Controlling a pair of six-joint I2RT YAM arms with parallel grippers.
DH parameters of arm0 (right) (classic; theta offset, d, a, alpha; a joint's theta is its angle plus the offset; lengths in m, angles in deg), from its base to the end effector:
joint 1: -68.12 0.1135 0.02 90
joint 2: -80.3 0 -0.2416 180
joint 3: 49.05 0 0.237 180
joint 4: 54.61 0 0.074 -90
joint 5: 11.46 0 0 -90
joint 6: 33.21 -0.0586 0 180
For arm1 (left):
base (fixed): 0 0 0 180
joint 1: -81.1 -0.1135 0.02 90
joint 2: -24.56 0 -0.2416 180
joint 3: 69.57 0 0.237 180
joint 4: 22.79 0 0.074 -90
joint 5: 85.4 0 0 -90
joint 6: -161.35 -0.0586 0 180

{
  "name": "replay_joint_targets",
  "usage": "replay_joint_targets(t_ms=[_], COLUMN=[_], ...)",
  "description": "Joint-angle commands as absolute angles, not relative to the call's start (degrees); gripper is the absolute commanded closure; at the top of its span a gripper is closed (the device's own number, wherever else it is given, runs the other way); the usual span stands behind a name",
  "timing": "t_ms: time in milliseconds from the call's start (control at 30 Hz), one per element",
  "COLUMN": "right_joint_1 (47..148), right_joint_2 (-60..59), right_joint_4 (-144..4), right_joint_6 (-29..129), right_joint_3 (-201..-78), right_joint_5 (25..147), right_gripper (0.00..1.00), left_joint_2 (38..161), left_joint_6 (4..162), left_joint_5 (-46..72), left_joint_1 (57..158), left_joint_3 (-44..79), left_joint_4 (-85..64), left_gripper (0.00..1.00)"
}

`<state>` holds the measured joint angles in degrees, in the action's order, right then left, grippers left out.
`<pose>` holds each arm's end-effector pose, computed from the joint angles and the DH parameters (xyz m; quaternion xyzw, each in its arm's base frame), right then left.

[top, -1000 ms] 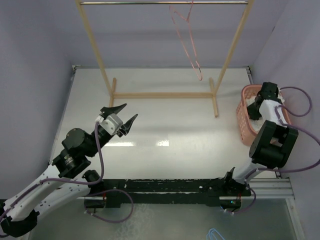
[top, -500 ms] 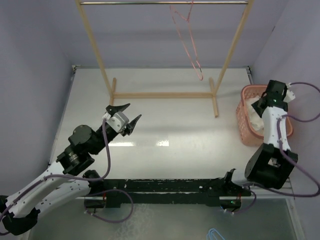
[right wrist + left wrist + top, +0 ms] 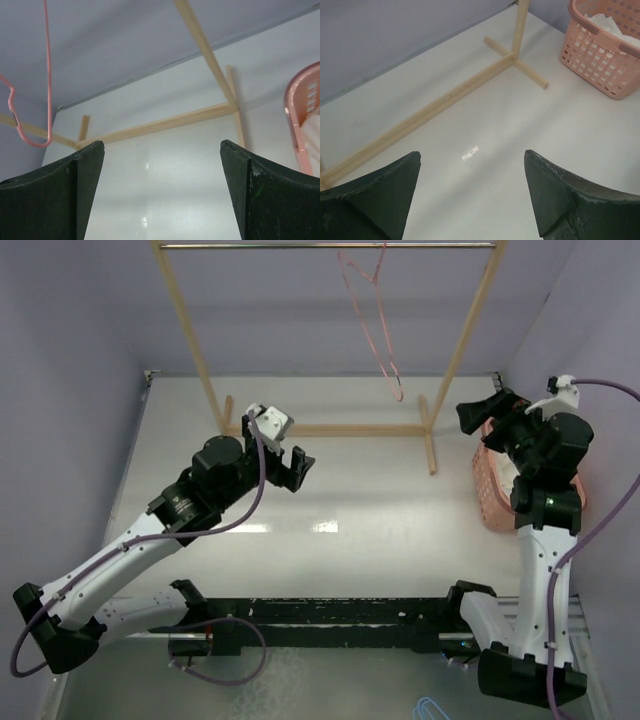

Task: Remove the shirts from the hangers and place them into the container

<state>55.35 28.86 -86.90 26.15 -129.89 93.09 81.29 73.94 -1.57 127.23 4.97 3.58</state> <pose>0.2046 -0.0313 0.4122 0.1848 0.7002 0.1968 0.6610 0.1736 -0.1715 0.3683 0.2481 0.7159 -0.2315 0.6102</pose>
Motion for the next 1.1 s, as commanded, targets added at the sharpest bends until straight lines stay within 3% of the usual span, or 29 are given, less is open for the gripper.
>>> replay_joint_targets(t_ms=[0, 100, 667, 933, 1067], right_joint_1=[56.1, 57.6, 61.7, 62.1, 62.2], right_joint_2=[28.0, 28.0, 32.1, 32.6, 32.7], right_joint_4=[-84.3, -83.2, -81.3, -80.8, -80.8], right_joint_6=[29.0, 29.1, 30.7, 30.0, 29.7], right_joint_3=[-128.6, -127.0, -118.0, -118.0, -118.0], right_joint_5=[105.9, 109.7, 113.8, 114.5, 114.6], right_gripper=[0.0, 0.0, 0.0, 0.0, 0.0], left_joint_2=[79.9, 76.9, 78.1, 81.5, 79.0], left_joint_6=[84.3, 83.4, 83.8, 87.3, 83.8], left_joint_5=[-6.7, -9.0, -13.4, -21.7, -18.7], left_joint_1=[126.9, 126.7, 126.2, 126.1, 125.5], left_joint_3=[7.7, 4.3, 1.8, 6.2, 2.3], left_joint_4=[5.9, 2.0, 0.4, 5.8, 0.4], left_gripper=[0.1, 0.0, 0.01, 0.01, 0.01])
